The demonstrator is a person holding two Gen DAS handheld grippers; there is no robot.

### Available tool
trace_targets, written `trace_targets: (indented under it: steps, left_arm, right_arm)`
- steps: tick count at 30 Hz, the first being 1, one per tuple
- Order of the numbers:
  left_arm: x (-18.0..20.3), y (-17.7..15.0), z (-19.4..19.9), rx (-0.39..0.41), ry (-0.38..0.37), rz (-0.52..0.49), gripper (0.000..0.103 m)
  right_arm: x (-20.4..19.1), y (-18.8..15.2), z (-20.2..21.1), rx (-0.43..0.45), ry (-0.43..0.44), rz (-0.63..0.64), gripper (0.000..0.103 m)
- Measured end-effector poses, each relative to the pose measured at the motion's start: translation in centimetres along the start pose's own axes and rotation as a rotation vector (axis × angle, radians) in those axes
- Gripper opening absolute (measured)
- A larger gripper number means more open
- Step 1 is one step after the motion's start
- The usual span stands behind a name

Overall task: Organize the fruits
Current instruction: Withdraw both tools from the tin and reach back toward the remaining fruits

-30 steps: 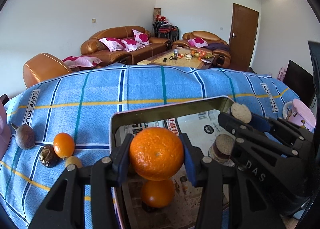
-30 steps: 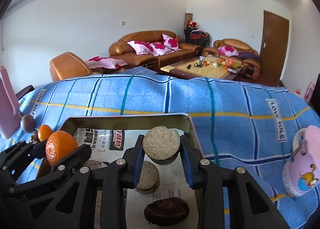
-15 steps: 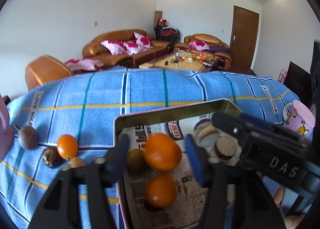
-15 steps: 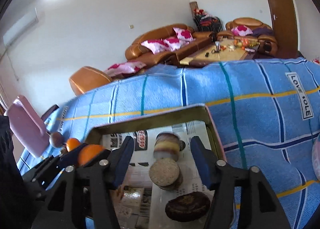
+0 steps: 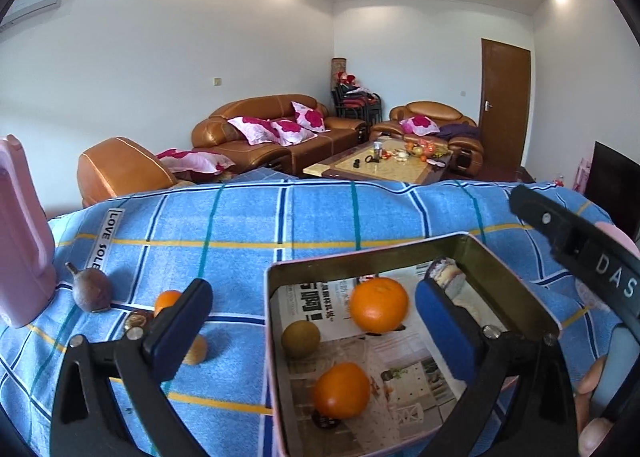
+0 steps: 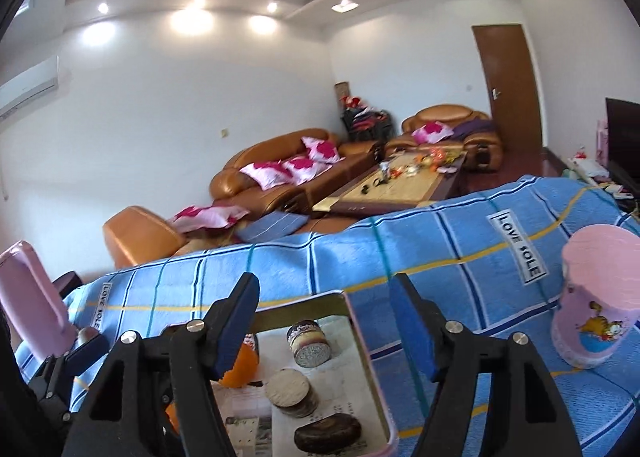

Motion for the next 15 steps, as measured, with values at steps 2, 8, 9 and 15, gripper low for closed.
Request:
trace_targets:
  steps: [2,8,9,15]
  left_arm:
    - [-0.5,0.0,0.4,0.017,0.022,-0.004,0.103]
    - [-2.0,-0.3,2.0,0.061,0.066,0.021,0.103]
    - [-2.2,-0.4,2.2,0.064,0.07,0.027,0.103]
    - [-3.2,-1.0,3.4,0.078,0.085,0.055,0.103]
  right_arm:
    - [-0.2,0.3,0.4,0.038,-0.004,0.015,0.07]
    - [-0.9,0.6,2.0,0.117,0.04,0.021,0.07]
    - [-1.0,0.5,2.0,0.117,0.039,0.031,0.07]
    - [-2.1,-0.7,2.3,0.109,0.03,0.088,0.07]
Point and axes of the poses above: each gripper's, at about its wrist camera, not at the fingertips, and z roughly against the way its jaws point, x to its right, y to its top, the point moved 10 cm from there along -z, roughly the way its jaws point, and after that the axes turned 11 degrees about -z, right-handed, at the moved point
